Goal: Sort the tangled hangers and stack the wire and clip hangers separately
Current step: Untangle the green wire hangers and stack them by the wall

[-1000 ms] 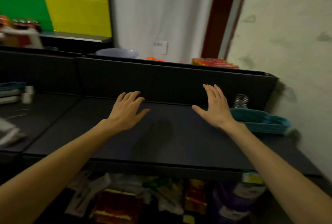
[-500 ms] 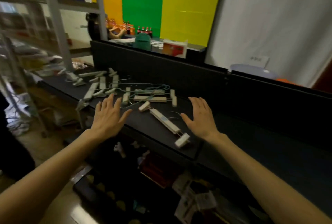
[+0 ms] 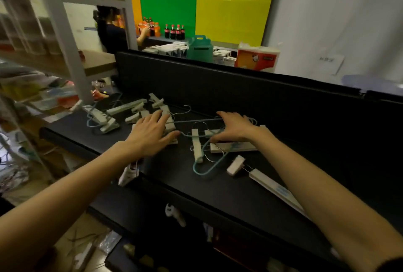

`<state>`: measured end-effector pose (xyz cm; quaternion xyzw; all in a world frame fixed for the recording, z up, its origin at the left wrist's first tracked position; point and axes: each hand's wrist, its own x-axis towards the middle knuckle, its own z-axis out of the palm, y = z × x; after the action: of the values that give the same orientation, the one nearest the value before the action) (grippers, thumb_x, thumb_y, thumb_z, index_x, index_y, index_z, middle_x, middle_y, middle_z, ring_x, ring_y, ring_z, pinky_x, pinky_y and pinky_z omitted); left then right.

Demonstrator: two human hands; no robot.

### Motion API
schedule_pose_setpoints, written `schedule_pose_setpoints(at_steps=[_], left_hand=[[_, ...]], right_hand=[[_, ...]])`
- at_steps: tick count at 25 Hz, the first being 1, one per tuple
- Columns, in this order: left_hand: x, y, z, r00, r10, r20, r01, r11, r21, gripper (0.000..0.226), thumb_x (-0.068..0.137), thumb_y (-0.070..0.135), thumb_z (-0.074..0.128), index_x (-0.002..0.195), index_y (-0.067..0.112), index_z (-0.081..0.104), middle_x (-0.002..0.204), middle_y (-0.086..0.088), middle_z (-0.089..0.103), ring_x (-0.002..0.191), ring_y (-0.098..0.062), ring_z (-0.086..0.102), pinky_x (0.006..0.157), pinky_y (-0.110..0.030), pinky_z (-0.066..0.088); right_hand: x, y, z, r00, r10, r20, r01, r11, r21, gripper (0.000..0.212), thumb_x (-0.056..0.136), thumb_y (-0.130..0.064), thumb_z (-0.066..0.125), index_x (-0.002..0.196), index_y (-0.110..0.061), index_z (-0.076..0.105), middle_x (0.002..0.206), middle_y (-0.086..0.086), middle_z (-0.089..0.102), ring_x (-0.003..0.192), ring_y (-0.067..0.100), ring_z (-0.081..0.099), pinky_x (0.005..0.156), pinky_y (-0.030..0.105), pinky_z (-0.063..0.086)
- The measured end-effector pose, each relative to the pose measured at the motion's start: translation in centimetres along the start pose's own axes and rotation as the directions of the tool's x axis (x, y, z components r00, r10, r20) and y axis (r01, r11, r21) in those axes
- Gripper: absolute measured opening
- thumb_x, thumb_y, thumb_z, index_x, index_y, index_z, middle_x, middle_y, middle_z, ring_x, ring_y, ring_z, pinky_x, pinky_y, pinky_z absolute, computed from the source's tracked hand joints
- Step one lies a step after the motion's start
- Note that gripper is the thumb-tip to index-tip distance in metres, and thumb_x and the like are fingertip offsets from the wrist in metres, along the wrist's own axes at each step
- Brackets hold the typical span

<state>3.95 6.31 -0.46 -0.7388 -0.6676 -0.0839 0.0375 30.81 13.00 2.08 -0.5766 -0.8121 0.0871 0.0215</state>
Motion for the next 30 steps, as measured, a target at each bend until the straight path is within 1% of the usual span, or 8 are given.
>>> schedule_pose_setpoints(at_steps=[3,7,11,15,17,22,25,30], left_hand=[[2.9,-2.1,1.9,0.997,0.06,0.039,-0.057,0.996,-0.067,0.081,0.095,0.071,0.03,0.158,0.021,0.019,0.165,-0.01,0.019,0.149,-0.03,0.026,0.119,-0.045,0.024],[6.1,-2.8,4.1,0.991,0.132,-0.007,-0.129,0.956,-0.262,0.079,0.096,0.07,0.029,0.157,0.02,0.024,0.163,-0.008,0.028,0.147,-0.028,0.029,0.12,-0.047,0.022],[7.5,-2.8,4.4,0.977,0.21,-0.042,-0.208,0.877,-0.434,0.074,0.099,0.065,0.033,0.155,0.017,0.026,0.16,-0.01,0.033,0.147,-0.028,0.03,0.121,-0.049,0.023],[8.5,-2.8,4.8,0.969,0.229,-0.095,-0.239,0.769,-0.593,0.064,0.101,0.06,0.037,0.149,0.017,0.038,0.15,-0.008,0.044,0.138,-0.028,0.04,0.116,-0.052,0.031],[8.7,-2.9,5.0,0.965,0.243,-0.102,-0.251,0.727,-0.64,0.064,0.099,0.059,0.041,0.148,0.017,0.039,0.151,-0.008,0.043,0.139,-0.028,0.04,0.114,-0.053,0.035],[9.1,-3.6,5.3,0.938,0.318,-0.139,-0.322,0.65,-0.688,0.064,0.095,0.048,0.057,0.148,0.018,0.037,0.152,-0.007,0.038,0.137,-0.026,0.042,0.111,-0.051,0.041],[9.2,-4.2,5.3,0.935,0.328,-0.132,-0.313,0.593,-0.742,0.062,0.094,0.042,0.061,0.147,0.019,0.038,0.149,-0.005,0.04,0.126,-0.022,0.051,0.104,-0.048,0.047],[8.5,-4.7,5.1,0.936,0.318,-0.151,-0.306,0.524,-0.795,0.065,0.091,0.028,0.065,0.149,0.021,0.035,0.143,-0.002,0.046,0.094,-0.002,0.054,0.079,-0.028,0.049]], right_hand=[[1.2,0.3,-0.3,0.999,0.027,-0.017,-0.026,1.0,0.01,0.1,0.07,-0.076,0.07,0.151,-0.026,0.039,0.149,0.004,0.045,0.136,0.026,0.043,0.114,0.052,0.034],[0.9,-0.9,-1.6,0.979,0.002,-0.205,-0.045,0.978,-0.206,0.1,0.066,-0.083,0.065,0.145,-0.026,0.046,0.137,0.001,0.046,0.13,0.023,0.042,0.121,0.05,0.022],[-1.7,-3.5,-3.0,0.95,0.035,-0.309,-0.152,0.92,-0.362,0.093,0.068,-0.086,0.059,0.137,-0.023,0.053,0.128,0.0,0.051,0.119,0.02,0.049,0.108,0.042,0.036],[-3.9,-6.3,-4.3,0.872,0.032,-0.488,-0.228,0.91,-0.347,0.032,0.087,-0.043,0.069,0.106,-0.017,0.068,0.102,0.004,0.065,0.095,0.025,0.064,0.084,0.042,0.046],[-4.9,-7.5,-5.3,0.818,0.085,-0.568,-0.331,0.878,-0.346,0.017,0.091,-0.031,0.067,0.099,-0.017,0.071,0.094,0.004,0.069,0.087,0.026,0.067,0.076,0.039,0.048],[-6.2,-10.5,-6.9,0.788,0.32,-0.526,-0.525,0.796,-0.302,0.027,0.093,-0.047,0.062,0.102,-0.026,0.076,0.095,-0.004,0.073,0.088,0.018,0.067,0.071,0.033,0.047],[-6.8,-14.0,-7.0,0.765,0.34,-0.547,-0.562,0.766,-0.311,0.027,0.092,-0.05,0.063,0.102,-0.028,0.076,0.09,-0.007,0.072,0.082,0.014,0.065,0.065,0.029,0.041],[-8.6,-20.8,-7.4,0.866,0.352,-0.354,-0.47,0.813,-0.342,0.024,0.097,-0.044,0.058,0.114,-0.033,0.071,0.093,-0.012,0.07,0.083,0.009,0.064,0.067,0.029,0.051]])
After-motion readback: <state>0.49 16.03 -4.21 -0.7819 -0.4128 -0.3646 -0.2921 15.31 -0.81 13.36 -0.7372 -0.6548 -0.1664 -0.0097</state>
